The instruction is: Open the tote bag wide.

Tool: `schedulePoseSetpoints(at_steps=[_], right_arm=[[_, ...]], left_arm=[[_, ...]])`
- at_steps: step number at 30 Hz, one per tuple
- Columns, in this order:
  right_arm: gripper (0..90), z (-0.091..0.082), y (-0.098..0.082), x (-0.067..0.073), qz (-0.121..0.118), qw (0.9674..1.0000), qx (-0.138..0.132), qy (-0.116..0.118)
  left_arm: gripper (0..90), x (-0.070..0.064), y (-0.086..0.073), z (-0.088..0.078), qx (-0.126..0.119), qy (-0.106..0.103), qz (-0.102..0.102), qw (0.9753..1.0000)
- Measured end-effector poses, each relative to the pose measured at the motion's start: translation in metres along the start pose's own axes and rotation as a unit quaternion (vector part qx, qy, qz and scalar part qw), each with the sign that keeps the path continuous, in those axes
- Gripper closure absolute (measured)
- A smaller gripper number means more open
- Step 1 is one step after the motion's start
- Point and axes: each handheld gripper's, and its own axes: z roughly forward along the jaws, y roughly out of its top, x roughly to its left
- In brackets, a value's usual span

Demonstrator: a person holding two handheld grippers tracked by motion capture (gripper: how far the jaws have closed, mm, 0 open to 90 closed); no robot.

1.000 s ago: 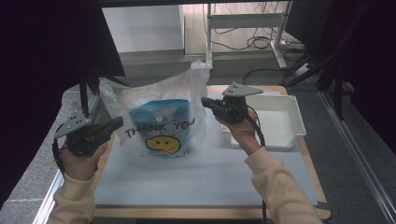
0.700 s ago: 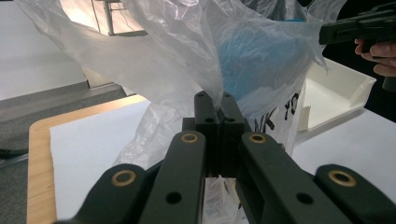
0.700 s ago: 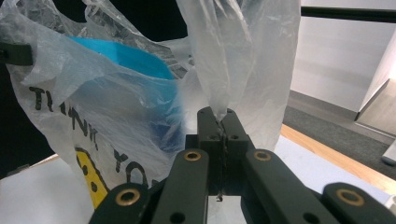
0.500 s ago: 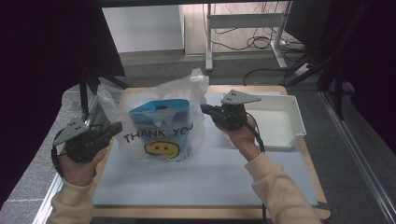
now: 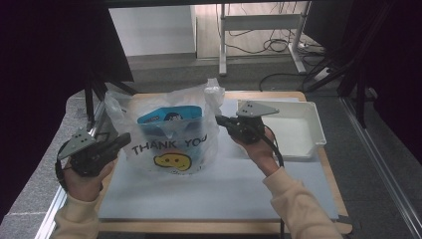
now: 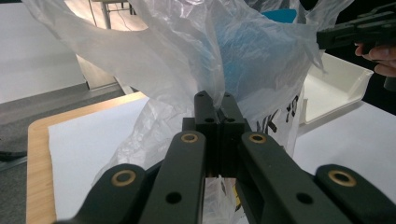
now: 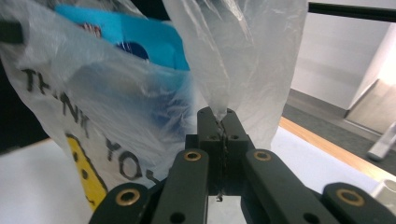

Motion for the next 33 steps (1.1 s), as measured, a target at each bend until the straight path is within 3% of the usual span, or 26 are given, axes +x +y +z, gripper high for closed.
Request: schedulePoseSetpoints(at_steps=[33], right_arm=[[89.0, 0.014, -0.035, 0.009, 0.012, 0.9997, 0.019, 0.007]], left_arm=[[90.0, 0.005, -0.023, 0.007, 0.024, -0.003, -0.018, 0.9996]])
